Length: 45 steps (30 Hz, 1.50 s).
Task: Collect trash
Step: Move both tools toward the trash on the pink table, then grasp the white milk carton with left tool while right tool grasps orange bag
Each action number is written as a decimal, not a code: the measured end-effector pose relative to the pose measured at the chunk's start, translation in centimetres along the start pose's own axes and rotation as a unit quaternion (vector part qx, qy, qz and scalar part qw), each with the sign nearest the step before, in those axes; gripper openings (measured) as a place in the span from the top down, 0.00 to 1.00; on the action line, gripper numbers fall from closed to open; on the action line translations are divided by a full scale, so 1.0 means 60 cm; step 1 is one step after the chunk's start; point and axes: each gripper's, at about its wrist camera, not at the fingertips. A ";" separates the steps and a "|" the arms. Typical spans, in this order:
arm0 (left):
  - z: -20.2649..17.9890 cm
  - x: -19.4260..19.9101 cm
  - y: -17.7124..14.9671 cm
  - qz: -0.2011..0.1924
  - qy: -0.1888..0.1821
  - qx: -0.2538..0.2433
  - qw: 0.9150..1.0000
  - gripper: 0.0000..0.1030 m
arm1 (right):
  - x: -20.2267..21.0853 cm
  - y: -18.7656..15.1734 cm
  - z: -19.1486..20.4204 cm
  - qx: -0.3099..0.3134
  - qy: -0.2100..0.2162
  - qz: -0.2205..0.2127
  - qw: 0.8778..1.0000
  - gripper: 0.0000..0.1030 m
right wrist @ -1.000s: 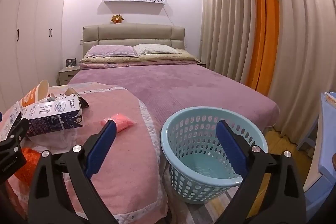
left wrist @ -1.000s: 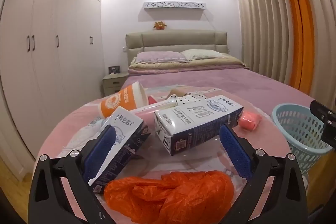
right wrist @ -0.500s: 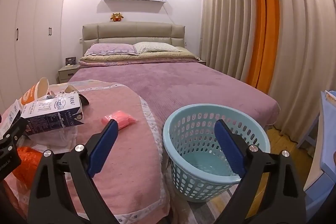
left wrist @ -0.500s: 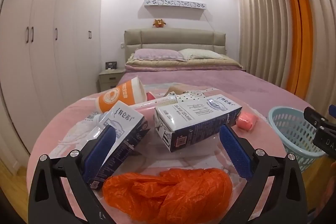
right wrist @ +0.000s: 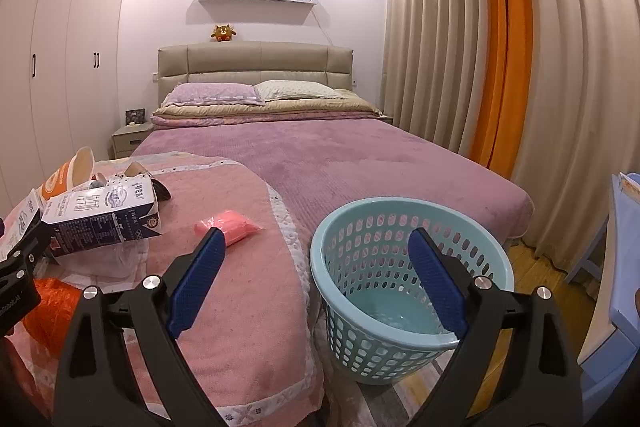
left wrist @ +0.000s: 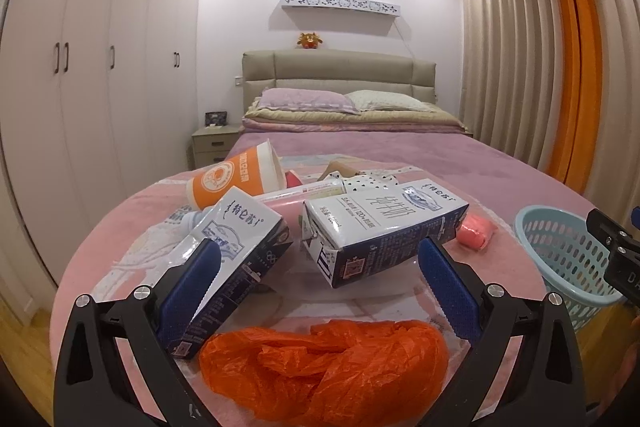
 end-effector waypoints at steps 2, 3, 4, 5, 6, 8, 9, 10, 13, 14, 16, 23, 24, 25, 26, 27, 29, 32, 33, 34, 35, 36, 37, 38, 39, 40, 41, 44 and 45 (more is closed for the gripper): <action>0.001 0.000 0.000 0.000 0.000 0.000 1.000 0.07 | 0.003 0.000 0.000 0.000 -0.001 -0.002 1.000 0.15; 0.002 0.000 0.001 0.000 0.000 0.001 1.000 0.07 | 0.004 0.000 0.000 0.001 -0.001 -0.003 1.000 0.18; 0.003 0.000 0.001 0.000 -0.001 0.000 1.000 0.07 | 0.004 0.001 0.001 0.002 -0.001 -0.003 1.000 0.19; 0.002 0.000 0.001 0.000 -0.001 0.000 1.000 0.07 | 0.003 0.002 0.000 0.002 0.000 -0.002 1.000 0.19; 0.002 0.000 0.000 0.000 -0.001 0.000 1.000 0.07 | 0.003 0.002 0.000 0.002 0.000 -0.002 1.000 0.19; 0.001 0.000 0.000 -0.001 -0.001 0.000 1.000 0.07 | 0.003 0.002 0.001 0.002 0.001 -0.002 1.000 0.19; 0.001 0.000 0.001 -0.001 0.000 0.000 1.000 0.07 | 0.003 0.002 0.001 0.001 0.001 -0.001 1.000 0.19; 0.001 0.000 0.001 -0.001 -0.001 0.000 1.000 0.07 | 0.003 0.002 0.001 0.001 0.001 -0.002 1.000 0.19; 0.001 -0.001 0.000 0.000 -0.001 0.000 1.000 0.07 | 0.003 0.003 0.000 0.000 0.002 -0.002 1.000 0.19; 0.001 -0.001 0.000 -0.001 -0.001 0.001 1.000 0.07 | 0.003 0.004 0.000 0.000 0.003 -0.002 1.000 0.19; 0.003 0.001 -0.001 -0.002 0.000 0.002 1.000 0.07 | 0.004 0.004 -0.001 -0.001 0.004 -0.001 1.000 0.19; 0.080 0.039 0.025 0.006 -0.027 0.059 0.998 0.07 | 0.012 0.010 0.011 0.006 0.032 0.000 0.999 0.39; 0.097 0.045 0.029 0.007 -0.028 0.059 0.998 0.07 | 0.013 0.011 0.014 0.007 0.042 0.003 0.999 0.46; 0.109 0.048 0.031 0.010 -0.031 0.057 0.998 0.07 | 0.014 0.013 0.017 0.008 0.055 0.006 0.998 0.52; 0.125 0.048 0.033 0.020 -0.038 0.053 0.998 0.07 | 0.017 0.014 0.022 0.010 0.064 0.007 0.998 0.54; 0.138 0.046 0.034 0.032 -0.042 0.048 0.997 0.07 | 0.020 0.015 0.028 0.012 0.071 0.008 0.997 0.55; 0.162 0.037 0.034 0.056 -0.049 0.043 0.996 0.07 | 0.027 0.017 0.041 0.015 0.093 0.008 0.995 0.55; 0.190 0.011 0.031 0.093 -0.074 0.049 0.992 0.07 | 0.042 0.018 0.067 0.023 0.127 0.009 0.992 0.55; 0.198 -0.002 0.032 0.108 -0.075 0.051 0.990 0.07 | 0.046 0.018 0.077 0.030 0.132 0.007 0.991 0.55; 0.207 -0.008 0.031 0.114 -0.073 0.052 0.989 0.08 | 0.052 0.016 0.090 0.039 0.140 0.007 0.989 0.54; 0.211 -0.022 0.033 0.128 -0.078 0.048 0.988 0.08 | 0.058 0.014 0.104 0.046 0.151 0.009 0.987 0.52; 0.215 -0.032 0.034 0.139 -0.088 0.044 0.985 0.08 | 0.061 0.011 0.113 0.051 0.160 0.011 0.986 0.43; 0.216 -0.040 0.033 0.151 -0.094 0.041 0.983 0.08 | 0.065 0.007 0.129 0.061 0.176 0.017 0.982 0.36; 0.216 -0.052 0.033 0.166 -0.091 0.036 0.981 0.08 | 0.069 0.003 0.139 0.067 0.181 0.017 0.981 0.36; 0.215 -0.058 0.031 0.171 -0.083 0.032 0.981 0.08 | 0.071 -0.001 0.148 0.072 0.183 0.016 0.980 0.36; 0.213 -0.063 0.030 0.172 -0.078 0.028 0.982 0.08 | 0.074 -0.006 0.163 0.080 0.192 0.021 0.978 0.36; 0.211 -0.068 0.029 0.173 -0.076 0.025 0.982 0.08 | 0.074 -0.009 0.171 0.083 0.202 0.028 0.976 0.36; 0.198 -0.084 0.026 0.187 -0.081 0.010 0.979 0.08 | 0.069 -0.021 0.197 0.086 0.234 0.056 0.967 0.35; 0.191 -0.091 0.024 0.195 -0.078 0.001 0.978 0.09 | 0.065 -0.025 0.204 0.088 0.241 0.064 0.964 0.34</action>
Point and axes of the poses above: each gripper's, at about its wrist camera, not at the fingertips, and x roughly against the way its jaws point, z to its left, y to its top, and after that the axes turned 3 degrees about z, right-handed
